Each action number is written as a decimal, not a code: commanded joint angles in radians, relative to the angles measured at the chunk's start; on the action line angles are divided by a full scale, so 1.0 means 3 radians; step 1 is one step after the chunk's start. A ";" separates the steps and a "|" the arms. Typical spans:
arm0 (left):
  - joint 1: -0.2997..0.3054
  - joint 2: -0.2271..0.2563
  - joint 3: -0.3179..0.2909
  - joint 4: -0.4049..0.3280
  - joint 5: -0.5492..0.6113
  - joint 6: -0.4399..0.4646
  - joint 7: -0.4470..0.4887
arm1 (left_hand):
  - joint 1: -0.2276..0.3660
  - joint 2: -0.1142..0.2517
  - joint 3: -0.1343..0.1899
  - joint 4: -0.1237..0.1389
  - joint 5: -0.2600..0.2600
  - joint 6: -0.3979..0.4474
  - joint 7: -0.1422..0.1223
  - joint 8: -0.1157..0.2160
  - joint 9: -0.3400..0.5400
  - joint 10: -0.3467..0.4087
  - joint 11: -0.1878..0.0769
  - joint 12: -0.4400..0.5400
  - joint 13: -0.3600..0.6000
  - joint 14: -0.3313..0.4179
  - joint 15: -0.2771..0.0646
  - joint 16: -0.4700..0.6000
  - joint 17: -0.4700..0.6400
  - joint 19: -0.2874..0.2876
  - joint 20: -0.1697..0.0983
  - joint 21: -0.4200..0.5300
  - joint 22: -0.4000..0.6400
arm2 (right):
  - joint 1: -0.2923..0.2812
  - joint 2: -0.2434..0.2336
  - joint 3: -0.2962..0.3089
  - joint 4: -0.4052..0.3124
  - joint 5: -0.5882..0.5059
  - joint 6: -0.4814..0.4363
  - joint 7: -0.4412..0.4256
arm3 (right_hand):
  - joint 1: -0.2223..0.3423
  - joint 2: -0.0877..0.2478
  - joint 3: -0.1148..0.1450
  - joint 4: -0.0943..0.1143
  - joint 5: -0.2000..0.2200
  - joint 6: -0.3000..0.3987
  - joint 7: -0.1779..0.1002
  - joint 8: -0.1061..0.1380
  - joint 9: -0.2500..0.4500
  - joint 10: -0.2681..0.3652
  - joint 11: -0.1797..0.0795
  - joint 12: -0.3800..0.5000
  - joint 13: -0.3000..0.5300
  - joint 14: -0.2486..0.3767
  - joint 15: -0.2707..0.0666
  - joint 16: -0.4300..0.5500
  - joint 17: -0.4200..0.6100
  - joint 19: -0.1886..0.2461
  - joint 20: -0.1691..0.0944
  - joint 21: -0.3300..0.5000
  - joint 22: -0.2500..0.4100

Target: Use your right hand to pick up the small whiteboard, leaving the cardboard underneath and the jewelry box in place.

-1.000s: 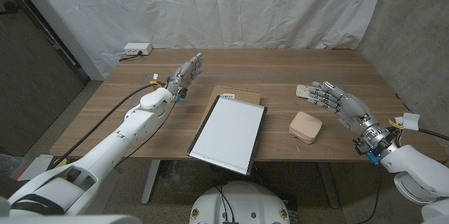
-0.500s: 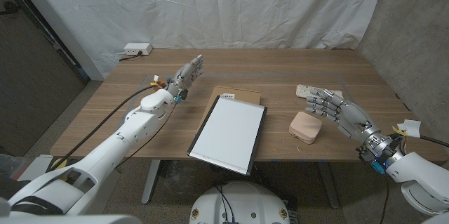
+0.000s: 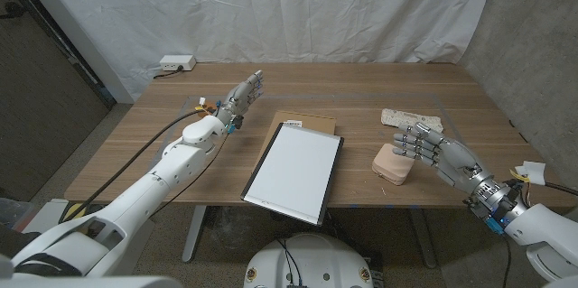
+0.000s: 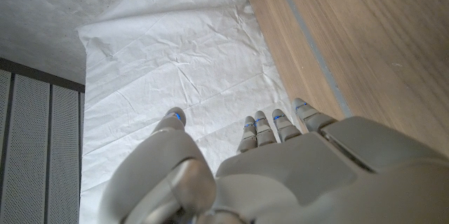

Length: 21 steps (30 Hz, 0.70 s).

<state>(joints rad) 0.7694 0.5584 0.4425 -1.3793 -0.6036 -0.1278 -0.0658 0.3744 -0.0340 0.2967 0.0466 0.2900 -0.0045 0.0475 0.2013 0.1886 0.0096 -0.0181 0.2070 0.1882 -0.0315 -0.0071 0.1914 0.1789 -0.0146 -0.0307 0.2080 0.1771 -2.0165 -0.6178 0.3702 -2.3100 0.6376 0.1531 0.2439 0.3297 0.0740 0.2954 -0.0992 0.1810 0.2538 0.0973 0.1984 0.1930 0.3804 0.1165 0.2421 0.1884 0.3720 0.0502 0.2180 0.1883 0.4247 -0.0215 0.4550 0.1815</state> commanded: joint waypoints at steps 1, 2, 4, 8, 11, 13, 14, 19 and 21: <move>0.0026 0.0004 -0.0005 -0.0039 0.0017 0.0009 0.0045 | 0.0045 0.0002 0.0006 -0.0024 -0.0018 0.0020 0.0012 0.0009 0.0004 0.0015 -0.0016 0.0000 0.0007 0.0006 -0.0005 -0.0002 0.0016 0.0020 -0.0141 -0.0005 0.0009 | -0.0144 0.0033 0.0101 -0.0095 0.0066 -0.0196 0.0093 | 0.0009 0.0007 0.0009 -0.0018 0.0000 0.0020 0.0026 0.0007 0.0009 0.0046 0.0028 -0.0005 0.0005 0.0073 0.0001 0.0026 0.0019 0.0069 0.0013 0.0017 0.0004; 0.0025 0.0002 -0.0004 -0.0032 0.0017 0.0004 0.0040 | 0.0046 0.0002 0.0006 -0.0025 -0.0018 0.0020 0.0011 0.0009 0.0004 0.0015 -0.0017 0.0000 0.0007 0.0005 -0.0003 -0.0003 0.0016 0.0020 -0.0141 -0.0005 0.0009 | -0.0151 0.0031 0.0108 -0.0103 0.0072 -0.0219 0.0099 | 0.0009 0.0007 0.0010 -0.0019 0.0000 0.0021 0.0027 0.0008 0.0009 0.0054 0.0029 -0.0002 0.0005 0.0074 0.0001 0.0026 0.0019 0.0073 0.0012 0.0018 0.0004; 0.0026 -0.0001 -0.0003 -0.0024 0.0014 -0.0003 0.0033 | 0.0047 0.0002 0.0005 -0.0025 -0.0019 0.0020 0.0013 0.0008 0.0004 0.0010 -0.0009 -0.0002 0.0007 0.0002 -0.0008 -0.0005 0.0016 0.0020 -0.0141 -0.0005 0.0009 | -0.0166 0.0022 0.0124 -0.0121 0.0089 -0.0279 0.0105 | 0.0010 0.0007 0.0010 -0.0021 0.0000 0.0021 0.0037 0.0007 0.0009 0.0071 0.0036 0.0002 0.0005 0.0091 0.0012 0.0028 0.0018 0.0108 0.0016 0.0025 0.0004; 0.0039 0.0006 -0.0010 -0.0026 0.0017 -0.0023 0.0034 | 0.0048 0.0003 0.0004 -0.0026 -0.0021 0.0017 0.0009 0.0006 0.0004 0.0009 -0.0004 -0.0003 0.0007 0.0002 -0.0007 -0.0005 0.0016 0.0021 -0.0142 -0.0005 0.0009 | -0.0197 0.0022 0.0150 -0.0154 0.0092 -0.0364 0.0113 | 0.0011 0.0005 0.0010 -0.0025 -0.0001 0.0027 0.0052 0.0010 0.0009 0.0094 0.0045 0.0004 0.0004 0.0145 0.0036 0.0038 0.0018 0.0172 0.0019 0.0036 0.0003; 0.0054 0.0014 -0.0022 -0.0031 0.0009 -0.0037 0.0031 | 0.0049 0.0003 0.0002 -0.0027 -0.0022 0.0017 0.0014 0.0006 0.0004 0.0010 -0.0003 -0.0003 0.0007 0.0001 -0.0003 -0.0006 0.0016 0.0020 -0.0141 -0.0006 0.0009 | -0.0215 0.0029 0.0161 -0.0182 0.0073 -0.0402 0.0113 | 0.0009 0.0006 0.0010 -0.0028 -0.0002 0.0035 0.0056 0.0012 0.0009 0.0136 0.0055 0.0014 0.0003 0.0196 0.0012 0.0048 0.0018 0.0210 0.0023 0.0037 0.0002; 0.0061 0.0014 -0.0028 -0.0028 0.0000 -0.0047 0.0026 | 0.0050 0.0004 0.0001 -0.0028 -0.0023 0.0018 0.0013 0.0006 0.0004 0.0015 -0.0003 -0.0001 0.0007 0.0004 -0.0005 -0.0005 0.0016 0.0020 -0.0142 -0.0007 0.0009 | -0.0229 0.0030 0.0175 -0.0204 0.0062 -0.0434 0.0114 | 0.0010 0.0009 0.0012 -0.0029 -0.0001 0.0039 0.0064 0.0013 0.0009 0.0165 0.0044 0.0021 0.0003 0.0240 0.0015 0.0058 0.0018 0.0257 0.0009 0.0046 0.0002; 0.0061 0.0011 -0.0030 -0.0020 -0.0001 -0.0058 0.0021 | 0.0050 0.0004 0.0001 -0.0028 -0.0023 0.0016 0.0012 0.0005 0.0004 0.0015 -0.0004 -0.0002 0.0007 0.0007 -0.0005 -0.0004 0.0016 0.0017 -0.0140 -0.0008 0.0009 | -0.0235 0.0034 0.0182 -0.0217 0.0057 -0.0453 0.0107 | 0.0011 0.0010 0.0012 -0.0030 -0.0001 0.0041 0.0062 0.0014 0.0009 0.0173 0.0044 0.0023 0.0003 0.0247 0.0016 0.0059 0.0018 0.0262 0.0010 0.0045 0.0002; 0.0032 -0.0031 -0.0026 0.0055 -0.0012 -0.0120 -0.0021 | 0.0051 0.0004 -0.0001 -0.0029 -0.0025 0.0020 0.0012 0.0005 0.0004 0.0017 -0.0008 -0.0002 0.0007 0.0008 -0.0001 -0.0004 0.0016 0.0020 -0.0142 -0.0008 0.0009 | -0.0255 0.0046 0.0213 -0.0267 0.0067 -0.0553 0.0095 | 0.0013 0.0011 0.0014 -0.0033 -0.0001 0.0049 0.0071 0.0016 0.0009 0.0192 0.0052 0.0025 0.0003 0.0274 0.0015 0.0061 0.0018 0.0302 0.0002 0.0051 0.0001; 0.0010 -0.0034 -0.0019 0.0065 -0.0014 -0.0108 -0.0040 | 0.0052 0.0005 -0.0002 -0.0029 -0.0026 0.0020 0.0014 0.0005 0.0004 0.0014 -0.0011 -0.0003 0.0007 0.0009 0.0000 -0.0004 0.0016 0.0019 -0.0141 -0.0008 0.0009 | -0.0262 0.0041 0.0229 -0.0281 0.0083 -0.0603 0.0105 | 0.0015 0.0011 0.0015 -0.0035 -0.0001 0.0048 0.0070 0.0016 0.0009 0.0193 0.0053 0.0024 0.0003 0.0279 0.0017 0.0061 0.0018 0.0312 0.0000 0.0052 0.0001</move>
<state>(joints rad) 0.7825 0.5602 0.4367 -1.3862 -0.6011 -0.1392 -0.0573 0.3744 -0.0340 0.2923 0.0423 0.2847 -0.0033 0.0463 0.2013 0.1885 0.0096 -0.0181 0.2070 0.1882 -0.0316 -0.0071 0.1914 0.1789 -0.0146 -0.0307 0.2080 0.1771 -2.0749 -0.6091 0.4154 -2.3620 0.6573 0.0431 0.2725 0.3296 0.0740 0.2997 -0.1034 0.1810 0.2660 0.1094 0.1984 0.1930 0.4273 0.1339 0.2420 0.1859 0.4434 0.0538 0.2304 0.1882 0.5054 -0.0238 0.4628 0.1816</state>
